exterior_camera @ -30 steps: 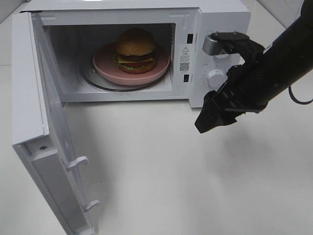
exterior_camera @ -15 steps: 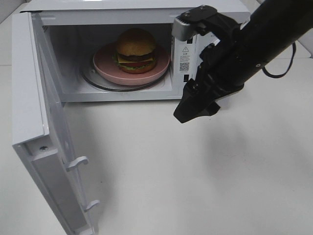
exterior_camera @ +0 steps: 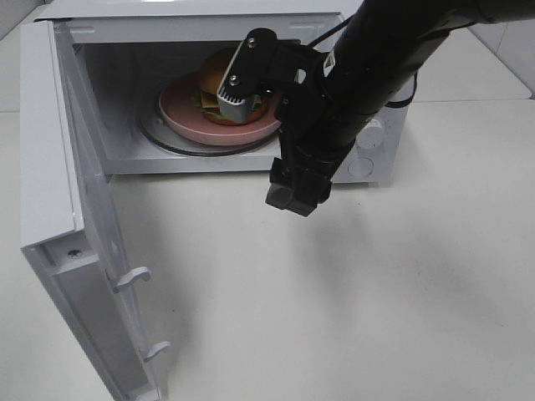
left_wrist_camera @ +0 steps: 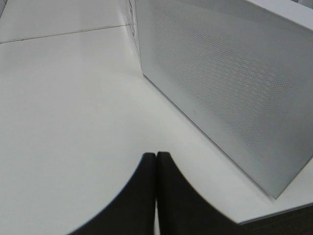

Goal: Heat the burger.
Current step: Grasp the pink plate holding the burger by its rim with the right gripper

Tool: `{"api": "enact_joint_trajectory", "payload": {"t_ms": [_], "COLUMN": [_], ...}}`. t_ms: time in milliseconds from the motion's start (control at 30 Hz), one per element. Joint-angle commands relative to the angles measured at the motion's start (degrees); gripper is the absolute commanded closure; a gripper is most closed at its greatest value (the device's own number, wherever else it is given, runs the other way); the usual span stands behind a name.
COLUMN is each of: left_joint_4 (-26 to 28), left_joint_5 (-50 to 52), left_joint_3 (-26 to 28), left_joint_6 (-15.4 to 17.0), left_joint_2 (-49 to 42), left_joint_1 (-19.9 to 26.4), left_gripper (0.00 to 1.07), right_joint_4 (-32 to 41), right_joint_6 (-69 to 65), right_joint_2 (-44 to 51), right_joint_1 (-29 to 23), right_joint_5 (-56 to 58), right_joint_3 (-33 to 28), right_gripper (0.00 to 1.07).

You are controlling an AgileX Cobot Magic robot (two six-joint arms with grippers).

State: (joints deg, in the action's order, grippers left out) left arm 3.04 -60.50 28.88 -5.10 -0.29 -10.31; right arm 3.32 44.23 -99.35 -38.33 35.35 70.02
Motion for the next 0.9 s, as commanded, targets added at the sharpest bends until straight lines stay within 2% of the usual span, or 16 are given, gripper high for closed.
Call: {"api": "enact_joint_trajectory", "payload": {"t_ms": [33, 133, 200, 367, 467, 900], "left_joint_4": [0.3, 0.3, 0.3, 0.3, 0.3, 0.3], "left_joint_5": [0.9, 0.9, 0.9, 0.9, 0.9, 0.9], "left_joint_3": [-0.2, -0.2, -0.2, -0.2, -0.2, -0.2], "left_joint_6": [-0.2, -0.2, -0.2, -0.2, -0.2, -0.2], "left_joint_2": [-0.6, -0.6, -0.6, -0.6, -0.6, -0.6], "left_joint_1": [0.1, 0.1, 0.1, 0.1, 0.1, 0.1], "left_gripper": [1.06, 1.06, 1.06, 1.06, 1.06, 1.06], "right_joint_4": [-7.1, -8.8, -13.3, -15.1, -20.1, -28.4], "right_joint_6": [-0.4, -0.4, -1.4, -4.0, -7.0, -14.2], "right_joint_2": [-1.4, -1.9, -3.8, -6.2, -9.1, -16.5], "right_joint_1": [-1.9, -2.3, -3.9, -4.6, -5.3, -6.5], "right_joint_5": [-4.0, -4.1, -4.4, -5.9, -6.0, -5.4], "right_joint_3": [1.6, 1.9, 3.6, 5.8, 8.5, 16.7], "right_gripper": [0.38, 0.38, 0.38, 0.38, 0.38, 0.38]}}
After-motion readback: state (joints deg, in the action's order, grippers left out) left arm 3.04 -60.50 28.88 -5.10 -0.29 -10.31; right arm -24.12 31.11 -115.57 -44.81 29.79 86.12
